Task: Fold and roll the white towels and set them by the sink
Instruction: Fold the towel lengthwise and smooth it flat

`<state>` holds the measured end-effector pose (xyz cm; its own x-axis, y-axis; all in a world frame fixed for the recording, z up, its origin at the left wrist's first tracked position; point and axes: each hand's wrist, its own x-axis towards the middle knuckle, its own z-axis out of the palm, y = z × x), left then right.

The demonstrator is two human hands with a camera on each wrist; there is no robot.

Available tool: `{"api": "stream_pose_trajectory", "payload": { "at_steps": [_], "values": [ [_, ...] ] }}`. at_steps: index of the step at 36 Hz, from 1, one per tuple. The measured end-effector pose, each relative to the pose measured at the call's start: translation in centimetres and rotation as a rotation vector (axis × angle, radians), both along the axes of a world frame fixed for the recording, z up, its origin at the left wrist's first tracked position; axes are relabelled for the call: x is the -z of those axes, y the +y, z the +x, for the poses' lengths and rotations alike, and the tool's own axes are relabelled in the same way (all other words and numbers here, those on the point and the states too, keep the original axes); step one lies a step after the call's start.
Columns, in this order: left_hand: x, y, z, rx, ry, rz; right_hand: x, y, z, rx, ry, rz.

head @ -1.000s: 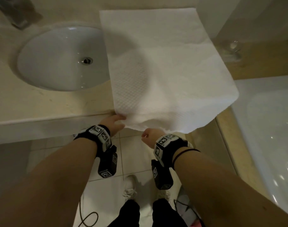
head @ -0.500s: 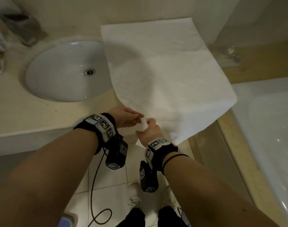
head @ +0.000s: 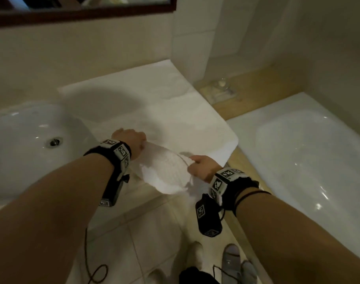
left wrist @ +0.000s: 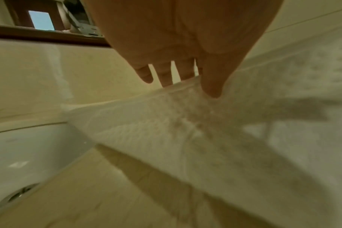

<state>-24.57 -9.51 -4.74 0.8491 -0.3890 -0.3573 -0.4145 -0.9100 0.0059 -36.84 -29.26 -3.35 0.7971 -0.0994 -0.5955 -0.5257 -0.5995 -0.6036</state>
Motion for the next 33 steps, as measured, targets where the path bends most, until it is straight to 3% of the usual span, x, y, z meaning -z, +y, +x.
{"api": "stream_pose_trajectory", "payload": {
  "at_steps": [6,9,11,13,15,20,25,33],
  "values": [
    [-3.4,-6.8,5.5,0.130,0.102,-0.102,1.2,-5.4,2.2,0.041,0.109,-0.005],
    [-5.1,-11.2,8.3,0.240,0.141,-0.024,2.4,-7.9,4.7,0.107,0.077,0.089],
    [-5.2,-14.2,10.1,0.286,0.178,0.018,3.1,-9.4,7.1,0.081,0.069,0.039],
    [-4.5,-17.1,11.7,0.329,0.204,0.027,2.8,-10.5,8.9,-0.013,0.091,-0.051],
    [-3.3,-19.7,13.3,0.382,0.204,0.034,3.2,-11.7,10.6,-0.024,0.099,-0.017],
    [0.4,-24.3,15.3,0.478,0.255,0.070,5.4,-14.5,12.0,0.141,0.129,0.132],
    [2.1,-26.4,16.2,0.559,0.309,0.159,5.4,-15.5,13.4,0.109,0.176,0.189],
    [0.9,-28.3,17.2,0.694,0.253,0.307,4.9,-16.0,15.0,0.052,0.126,-0.140]
  ]
}}
